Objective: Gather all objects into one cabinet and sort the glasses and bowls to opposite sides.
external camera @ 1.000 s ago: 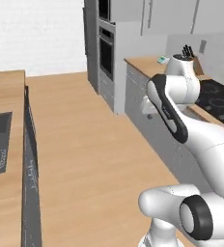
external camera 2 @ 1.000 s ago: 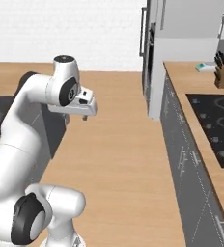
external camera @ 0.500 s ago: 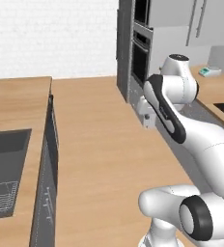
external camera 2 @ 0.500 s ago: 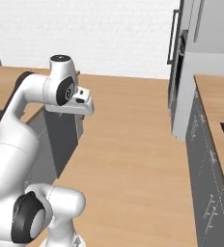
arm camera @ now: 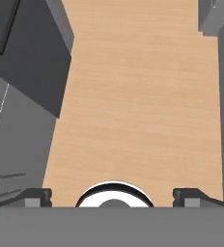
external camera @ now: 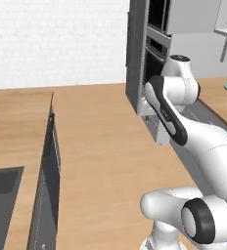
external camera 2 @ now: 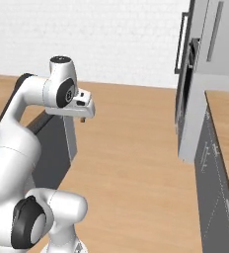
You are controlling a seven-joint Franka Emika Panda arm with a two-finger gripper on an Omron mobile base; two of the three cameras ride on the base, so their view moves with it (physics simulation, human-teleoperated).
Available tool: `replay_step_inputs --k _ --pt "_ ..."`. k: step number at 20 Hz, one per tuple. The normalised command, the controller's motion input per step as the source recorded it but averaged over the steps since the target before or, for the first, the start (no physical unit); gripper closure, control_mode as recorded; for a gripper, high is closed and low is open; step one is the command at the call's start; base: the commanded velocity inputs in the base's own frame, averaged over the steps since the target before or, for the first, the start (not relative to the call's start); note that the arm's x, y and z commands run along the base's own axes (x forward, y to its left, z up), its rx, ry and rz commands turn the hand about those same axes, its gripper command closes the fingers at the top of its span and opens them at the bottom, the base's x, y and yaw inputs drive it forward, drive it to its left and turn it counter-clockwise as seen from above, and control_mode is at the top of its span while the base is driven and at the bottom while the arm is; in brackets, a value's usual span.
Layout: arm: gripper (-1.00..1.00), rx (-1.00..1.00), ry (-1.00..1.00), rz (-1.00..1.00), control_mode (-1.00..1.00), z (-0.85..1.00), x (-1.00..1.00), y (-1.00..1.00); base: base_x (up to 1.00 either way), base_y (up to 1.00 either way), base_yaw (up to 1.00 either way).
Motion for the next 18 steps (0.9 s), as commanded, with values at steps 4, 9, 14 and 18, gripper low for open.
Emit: replay_step_inputs --k 4,9,14,18 --pt "-1.0 0.0 0.0 0.0 1.0 0.0 0.0 0.0 1.0 -0.23 0.03" --pt "-1.0 0.0 0.0 0.0 1.0 0.0 0.0 0.0 1.0 -0.22 0.04" --pt "-1.0 0.0 0.0 0.0 1.0 0.0 0.0 0.0 1.0 -0.12 0.01" --pt "-1.0 0.0 0.0 0.0 1.0 0.0 0.0 0.0 1.0 -0.12 -0.25"
